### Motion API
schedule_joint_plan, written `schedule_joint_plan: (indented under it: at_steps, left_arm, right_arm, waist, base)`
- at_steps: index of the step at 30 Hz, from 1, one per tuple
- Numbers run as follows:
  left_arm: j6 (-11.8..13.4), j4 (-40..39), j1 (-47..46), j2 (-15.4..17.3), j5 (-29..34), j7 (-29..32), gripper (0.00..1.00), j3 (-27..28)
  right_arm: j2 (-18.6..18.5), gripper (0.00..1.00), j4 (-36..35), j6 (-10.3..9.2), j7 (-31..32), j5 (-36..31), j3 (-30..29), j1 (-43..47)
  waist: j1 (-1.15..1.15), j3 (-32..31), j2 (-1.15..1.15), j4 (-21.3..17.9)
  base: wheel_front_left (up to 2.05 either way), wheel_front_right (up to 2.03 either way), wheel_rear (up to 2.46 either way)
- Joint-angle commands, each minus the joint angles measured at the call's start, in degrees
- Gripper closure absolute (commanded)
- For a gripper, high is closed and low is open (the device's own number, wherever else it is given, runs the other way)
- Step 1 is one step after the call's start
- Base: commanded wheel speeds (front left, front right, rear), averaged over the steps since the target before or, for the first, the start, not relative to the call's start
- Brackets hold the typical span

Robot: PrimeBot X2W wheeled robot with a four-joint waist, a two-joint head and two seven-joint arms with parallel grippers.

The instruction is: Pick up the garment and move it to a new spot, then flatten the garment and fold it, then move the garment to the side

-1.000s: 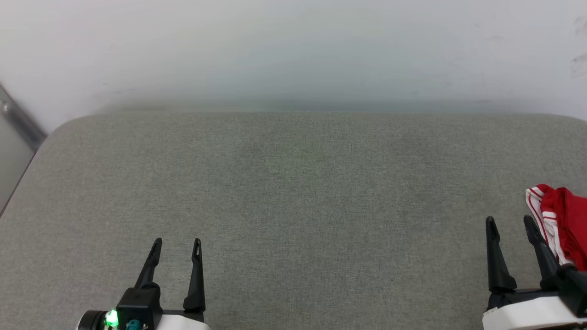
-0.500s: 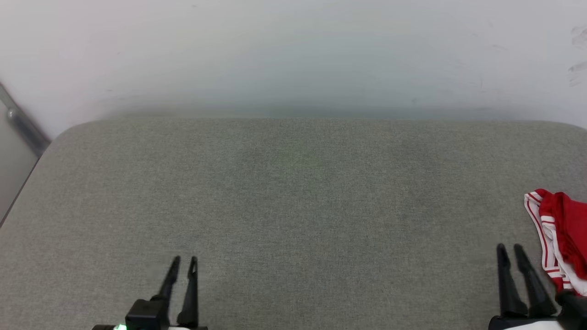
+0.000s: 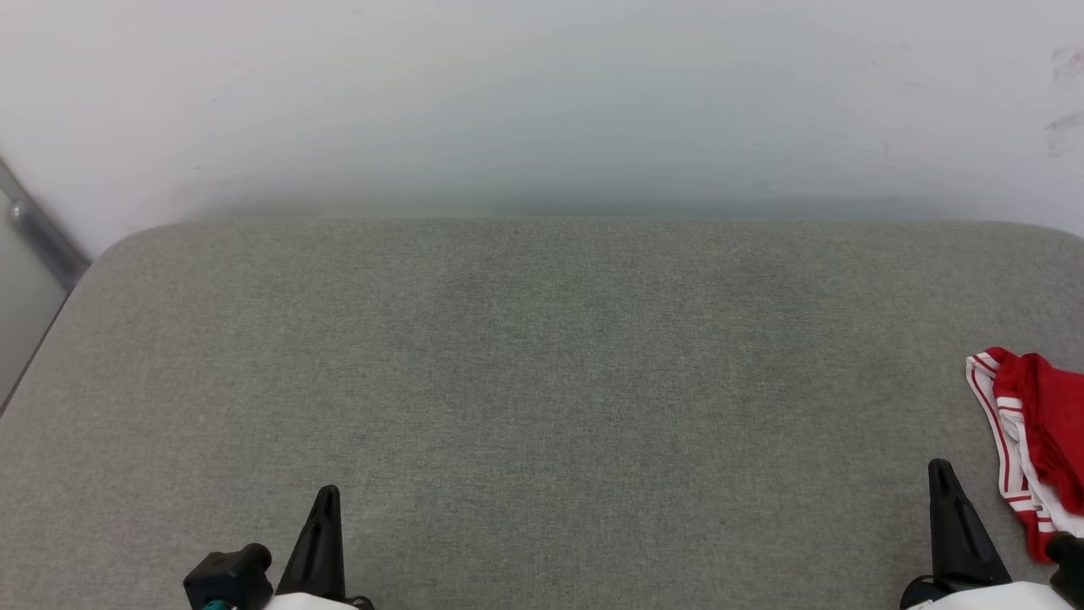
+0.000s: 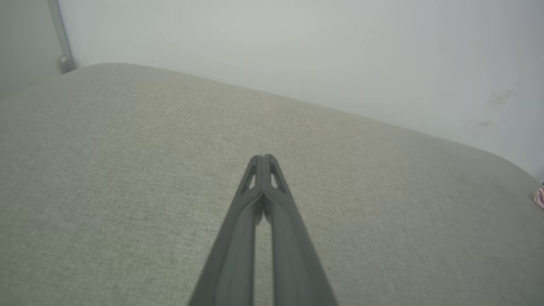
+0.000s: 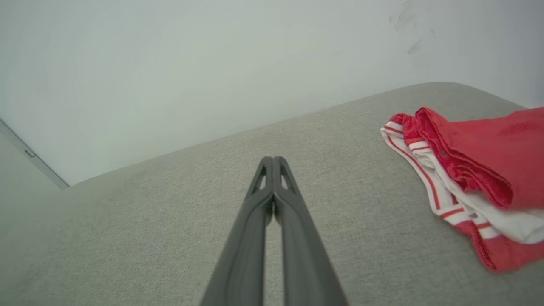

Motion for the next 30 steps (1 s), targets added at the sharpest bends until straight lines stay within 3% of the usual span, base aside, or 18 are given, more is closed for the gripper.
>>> schedule_joint_plan:
  at_steps: [1, 30]
  left_arm:
    - [-0.29, -0.49, -1.66, 0.36, -2.75, 0.49, 1.0, 0.38]
    - [-2.64, 2.23, -5.94, 0.85, -30.49, 6.51, 1.0, 2.69]
  right_arm:
    - [0.02, 1.0, -0.47, 0.0, 0.46, 2.61, -0.03, -1.81]
    - [0.12, 1.0, 3.03, -0.01, 7.01, 27.98, -0.04, -6.35]
  waist:
    - [0.0, 0.01, 0.0, -0.04]
    - [0.0, 0.23, 0.0, -0.83]
  base:
    - [0.0, 0.0, 0.0]
    - [0.0, 0.0, 0.0]
